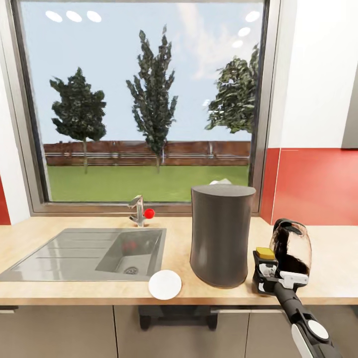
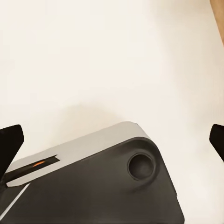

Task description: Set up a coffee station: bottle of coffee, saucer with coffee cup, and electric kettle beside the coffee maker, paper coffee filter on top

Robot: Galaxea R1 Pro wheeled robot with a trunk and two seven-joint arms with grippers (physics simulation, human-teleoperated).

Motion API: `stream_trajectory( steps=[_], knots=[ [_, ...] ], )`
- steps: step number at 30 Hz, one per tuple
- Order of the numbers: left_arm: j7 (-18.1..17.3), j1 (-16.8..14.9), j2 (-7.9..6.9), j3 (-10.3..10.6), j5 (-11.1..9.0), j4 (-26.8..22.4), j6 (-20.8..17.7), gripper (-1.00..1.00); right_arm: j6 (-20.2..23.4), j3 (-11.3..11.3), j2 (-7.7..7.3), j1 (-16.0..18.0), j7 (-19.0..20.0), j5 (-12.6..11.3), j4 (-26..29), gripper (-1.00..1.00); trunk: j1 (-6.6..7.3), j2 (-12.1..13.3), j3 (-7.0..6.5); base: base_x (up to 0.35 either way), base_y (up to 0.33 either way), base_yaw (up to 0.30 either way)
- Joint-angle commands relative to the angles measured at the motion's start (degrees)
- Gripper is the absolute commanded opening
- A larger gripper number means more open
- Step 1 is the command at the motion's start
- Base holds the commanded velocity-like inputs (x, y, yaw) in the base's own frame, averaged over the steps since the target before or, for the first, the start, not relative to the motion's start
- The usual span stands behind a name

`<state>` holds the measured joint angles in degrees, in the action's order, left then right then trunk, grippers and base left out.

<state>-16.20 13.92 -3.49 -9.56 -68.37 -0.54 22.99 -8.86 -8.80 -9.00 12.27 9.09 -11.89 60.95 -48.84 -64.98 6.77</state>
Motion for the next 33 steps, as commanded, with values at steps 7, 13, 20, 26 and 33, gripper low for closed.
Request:
stream_trajectory(
  steps=[7, 13, 20, 26, 33],
  knots=[
    [-0.41, 0.01, 0.06, -0.55, -0.01, -0.03, -0.05, 1.00, -0.11, -0.08, -0.04, 0.04, 0.49, -0.85, -0.04, -1.00, -0.45, -0.85, 0.43, 0.000, 0.000, 0.000],
    [-0.41, 0.00, 0.12, -0.55, -0.01, -0.06, -0.05, 1.00, -0.11, -0.08, -0.04, 0.04, 0.49, -0.84, -0.04, -1.00, -1.10, -2.05, 0.97, 0.000, 0.000, 0.000],
    [-0.41, 0.03, 0.28, -0.54, -0.01, -0.03, -0.13, 1.00, -0.09, -0.08, -0.05, 0.05, 0.49, -0.85, -0.04, -1.00, -1.76, -3.26, 1.50, 0.000, 0.000, 0.000],
    [-0.41, 0.05, 0.37, -0.55, -0.01, -0.06, -0.12, 1.00, -0.10, -0.08, -0.05, 0.04, 0.49, -0.82, -0.04, -1.00, -1.76, -3.26, 1.50, 0.000, 0.000, 0.000],
    [-0.41, 0.04, 0.37, -0.52, -0.01, -0.04, -0.11, 1.00, -0.10, -0.05, -0.05, 0.06, 0.54, -0.64, -0.04, 1.00, -1.76, -3.26, 1.50, 0.000, 0.000, 0.000]
  ],
)
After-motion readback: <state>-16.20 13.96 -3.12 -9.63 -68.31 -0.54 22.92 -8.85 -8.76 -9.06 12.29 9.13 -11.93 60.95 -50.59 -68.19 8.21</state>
